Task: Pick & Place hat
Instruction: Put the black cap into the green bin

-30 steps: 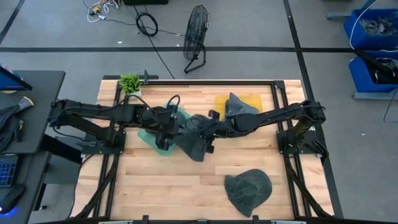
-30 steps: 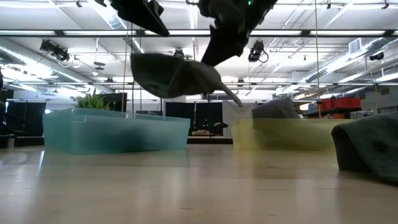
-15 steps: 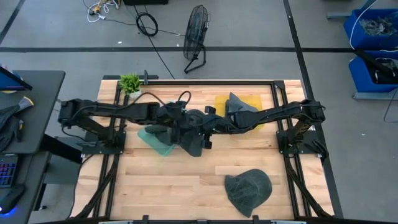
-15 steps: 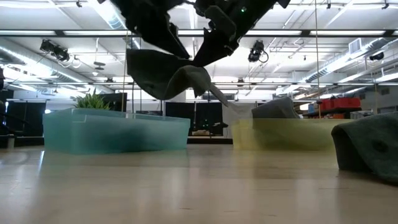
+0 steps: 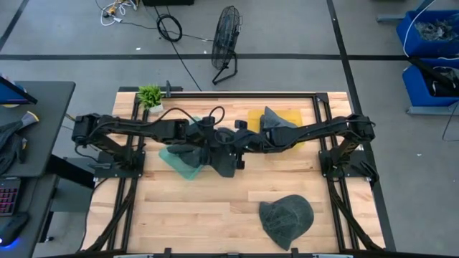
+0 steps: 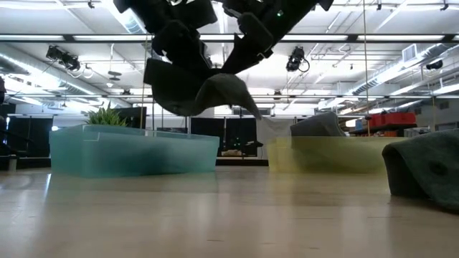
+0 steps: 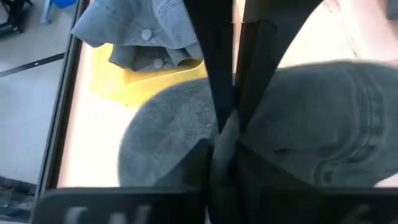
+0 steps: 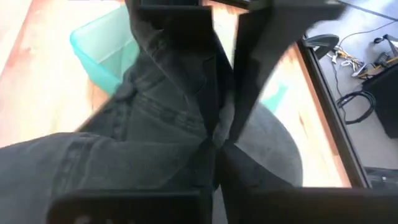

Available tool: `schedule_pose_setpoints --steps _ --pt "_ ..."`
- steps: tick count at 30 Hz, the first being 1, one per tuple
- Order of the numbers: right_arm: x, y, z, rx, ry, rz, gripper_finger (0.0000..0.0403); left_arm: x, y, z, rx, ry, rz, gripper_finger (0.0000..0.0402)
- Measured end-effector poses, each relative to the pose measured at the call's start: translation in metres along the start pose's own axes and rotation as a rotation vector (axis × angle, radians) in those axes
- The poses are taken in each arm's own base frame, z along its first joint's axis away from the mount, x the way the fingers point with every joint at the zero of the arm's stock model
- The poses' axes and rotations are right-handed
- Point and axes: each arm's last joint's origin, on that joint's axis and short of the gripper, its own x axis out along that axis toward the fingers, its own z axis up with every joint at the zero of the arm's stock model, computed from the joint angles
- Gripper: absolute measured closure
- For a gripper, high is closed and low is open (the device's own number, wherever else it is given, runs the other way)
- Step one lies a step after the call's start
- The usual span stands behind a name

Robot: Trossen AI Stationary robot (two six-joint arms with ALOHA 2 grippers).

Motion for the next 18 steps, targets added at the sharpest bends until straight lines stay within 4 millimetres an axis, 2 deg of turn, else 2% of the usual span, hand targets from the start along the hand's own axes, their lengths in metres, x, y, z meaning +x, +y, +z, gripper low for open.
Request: schedule_pose_setpoints --steps 2,7,10,12,18 --pt "0.0 -0.002 -0.001 -0.005 0.008 -0.001 0.0375 0.0 0.0 0.0 -0.001 0.004 0.003 0.0385" --pt "0.0 -0.003 -0.004 -0.036 0.039 -0.038 0.0323 0.0 0.001 -0.005 0.017 0.055 0.031 0.0383" --pt "0.0 -0.004 -0.006 -0.059 0.071 -0.097 0.0291 -0.007 0.002 -0.011 0.063 0.129 0.082 0.0388" --pt "0.0 -0.004 -0.008 -0.068 0.099 -0.127 0.0273 -0.017 0.005 -0.013 0.086 0.158 0.117 0.039" --pt "-0.001 -0.003 -0.016 -0.077 0.181 -0.123 0.0238 -0.064 0.014 -0.021 0.145 0.18 0.158 0.0386"
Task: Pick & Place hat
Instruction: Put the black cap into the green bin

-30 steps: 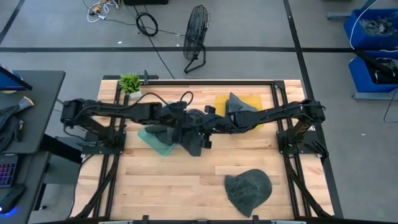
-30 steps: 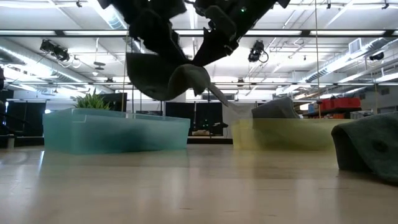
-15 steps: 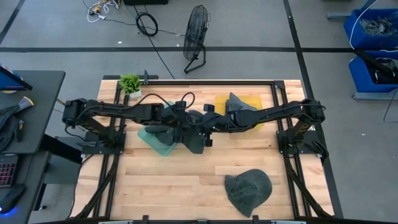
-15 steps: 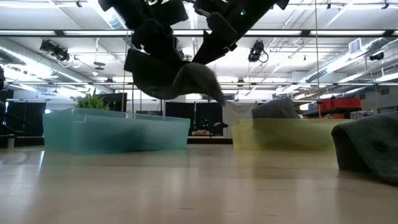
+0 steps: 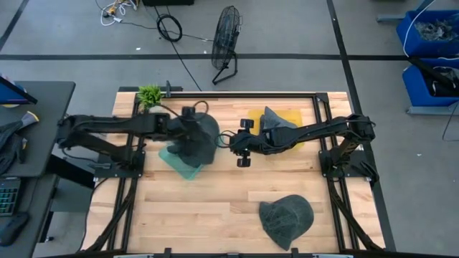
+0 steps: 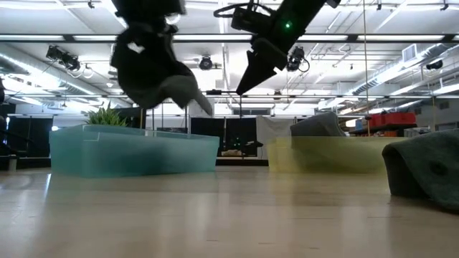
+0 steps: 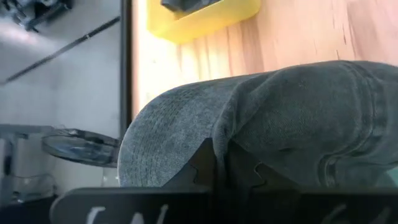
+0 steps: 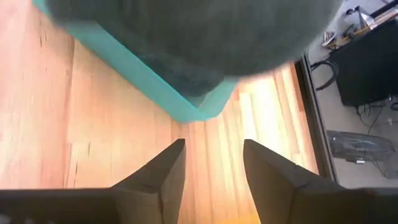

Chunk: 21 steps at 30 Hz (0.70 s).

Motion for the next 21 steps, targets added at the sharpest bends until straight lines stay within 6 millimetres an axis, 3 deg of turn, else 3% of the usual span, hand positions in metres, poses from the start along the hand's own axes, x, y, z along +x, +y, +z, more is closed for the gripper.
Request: schedule_pose_setpoints --steps 4,8,13,17,21 --pt "0.0 0.0 0.0 -0.008 0.002 0.0 0.0229 -0.017 0.007 -0.018 0.126 0.072 -0.028 0.039" --pt "0.0 0.0 0.0 -0.02 -0.003 -0.001 0.0231 -0.016 0.011 -0.031 0.185 0.139 -0.104 0.0389" --pt "0.0 0.0 0.0 -0.02 -0.003 0.0 0.0237 0.006 -0.001 -0.044 0.297 0.088 -0.221 0.0386" --pt "0.0 0.0 0.0 -0.015 -0.003 0.001 0.024 0.024 -0.013 -0.049 0.308 0.007 -0.178 0.0388" --pt "0.0 0.0 0.0 -0.012 -0.003 0.001 0.0241 0.029 -0.019 -0.043 0.304 -0.078 -0.137 0.0384"
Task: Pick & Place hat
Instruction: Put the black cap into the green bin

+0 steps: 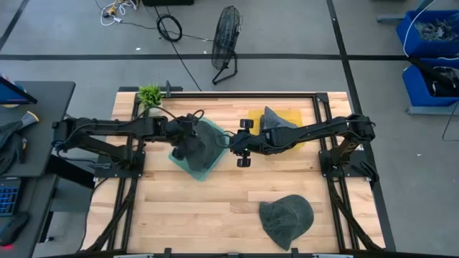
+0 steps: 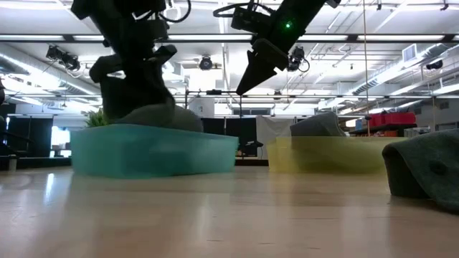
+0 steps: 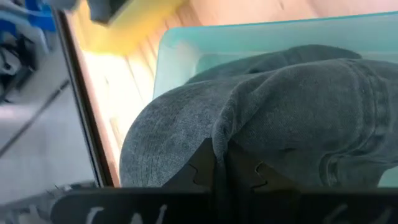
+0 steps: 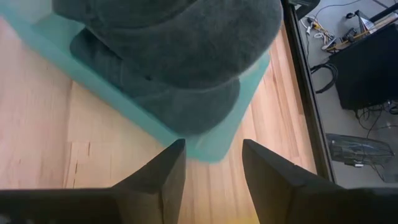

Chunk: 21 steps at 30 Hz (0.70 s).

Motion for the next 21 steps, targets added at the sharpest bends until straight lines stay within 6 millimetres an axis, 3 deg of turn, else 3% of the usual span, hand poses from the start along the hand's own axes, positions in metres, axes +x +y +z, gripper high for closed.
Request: schedule_pose_setpoints --steps 7,12,17,21 --pt "0.0 0.0 0.0 0.001 -0.002 0.0 0.0241 -0.008 0.003 0.008 0.035 0.034 0.08 0.0388" --pt "0.0 0.0 0.001 0.003 -0.005 -0.001 0.0241 -0.013 0.005 0.021 0.023 -0.039 0.098 0.0386" --pt "0.0 0.0 0.001 0.006 -0.013 -0.002 0.0241 0.008 -0.003 0.018 -0.094 0.026 0.041 0.039" --pt "0.0 0.0 0.002 0.007 -0.015 -0.002 0.0241 0.027 -0.009 0.02 -0.083 0.048 0.022 0.0388"
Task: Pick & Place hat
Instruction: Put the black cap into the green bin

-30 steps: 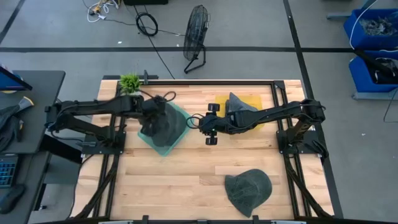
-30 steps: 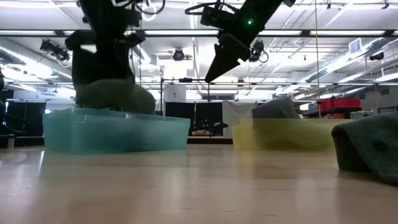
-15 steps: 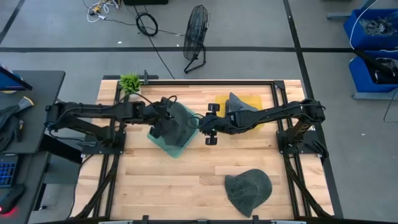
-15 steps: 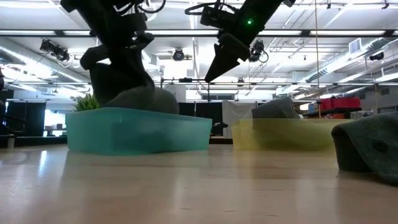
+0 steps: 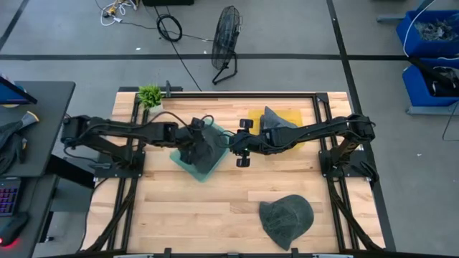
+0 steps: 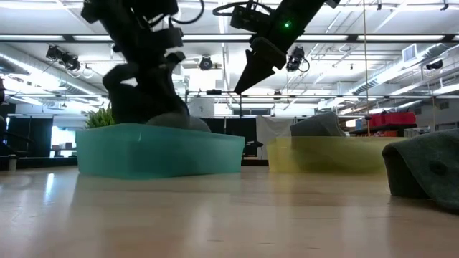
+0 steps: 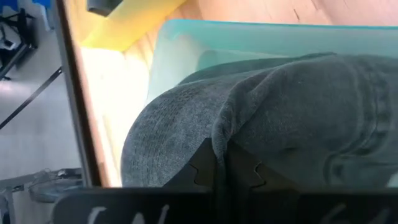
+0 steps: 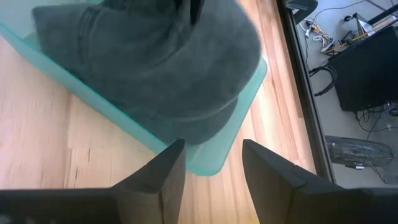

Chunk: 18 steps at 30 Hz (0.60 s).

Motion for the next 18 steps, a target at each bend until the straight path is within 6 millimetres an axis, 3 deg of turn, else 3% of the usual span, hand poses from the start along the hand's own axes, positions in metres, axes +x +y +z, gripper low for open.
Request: schedule_pose_setpoints --steps 5,10,18 --pt "0.0 0.0 0.0 0.006 0.0 0.0 0.0241 0.019 -0.004 0.004 -0.026 -0.007 -0.008 0.0386" --pt "0.0 0.0 0.0 0.02 0.0 0.0 0.0241 0.022 -0.004 0.004 -0.057 0.006 0.005 0.0383" --pt "0.0 0.0 0.0 0.019 -0.002 0.019 0.0241 -0.007 0.011 0.012 -0.082 -0.097 0.062 0.0388"
